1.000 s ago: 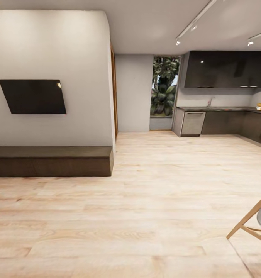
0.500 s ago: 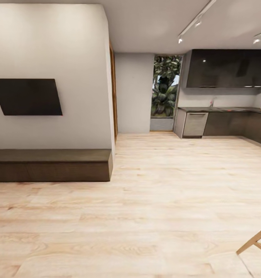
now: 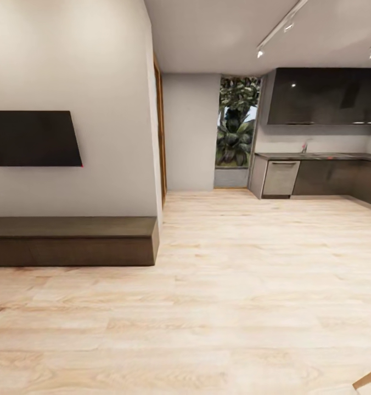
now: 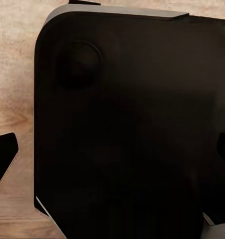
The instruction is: In the kitchen, take the popcorn bag from the countertop, put it into the microwave, and heat it until the popcorn is cooked so the cooked popcorn ends up inside the bag.
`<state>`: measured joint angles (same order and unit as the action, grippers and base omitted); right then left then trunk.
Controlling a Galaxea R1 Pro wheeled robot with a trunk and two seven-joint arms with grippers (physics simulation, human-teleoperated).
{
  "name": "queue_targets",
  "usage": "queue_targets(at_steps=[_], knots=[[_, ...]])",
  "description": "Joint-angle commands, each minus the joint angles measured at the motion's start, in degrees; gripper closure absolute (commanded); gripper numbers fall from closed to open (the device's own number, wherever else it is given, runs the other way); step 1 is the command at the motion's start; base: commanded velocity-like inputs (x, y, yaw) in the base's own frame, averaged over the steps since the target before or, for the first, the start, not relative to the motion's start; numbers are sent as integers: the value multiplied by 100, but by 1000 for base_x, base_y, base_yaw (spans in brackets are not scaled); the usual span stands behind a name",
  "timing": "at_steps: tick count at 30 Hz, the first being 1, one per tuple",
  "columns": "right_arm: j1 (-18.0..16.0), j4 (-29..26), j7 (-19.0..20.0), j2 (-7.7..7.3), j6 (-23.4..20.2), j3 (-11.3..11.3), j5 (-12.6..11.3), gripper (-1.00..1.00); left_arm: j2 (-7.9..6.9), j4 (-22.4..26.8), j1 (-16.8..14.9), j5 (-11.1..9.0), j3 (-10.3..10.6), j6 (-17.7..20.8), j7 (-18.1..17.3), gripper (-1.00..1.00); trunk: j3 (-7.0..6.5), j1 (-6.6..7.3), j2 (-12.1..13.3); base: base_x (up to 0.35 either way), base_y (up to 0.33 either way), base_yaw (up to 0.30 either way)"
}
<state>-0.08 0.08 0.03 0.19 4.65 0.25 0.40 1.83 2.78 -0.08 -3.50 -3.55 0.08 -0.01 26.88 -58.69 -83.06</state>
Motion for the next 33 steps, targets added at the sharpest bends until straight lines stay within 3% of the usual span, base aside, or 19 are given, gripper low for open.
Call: queue_targets(at_steps=[1,33], knots=[[-1,1,-3,3,18,1,4,-100,2,2,-1,-37,-31,1,1,-100,5,-3,-2,334,0,0],[-1,1,0,3,12,-8,-23,-100,-6,1,-1,-37,-34,-52,5,-100,5,-3,-2,334,0,-219]])
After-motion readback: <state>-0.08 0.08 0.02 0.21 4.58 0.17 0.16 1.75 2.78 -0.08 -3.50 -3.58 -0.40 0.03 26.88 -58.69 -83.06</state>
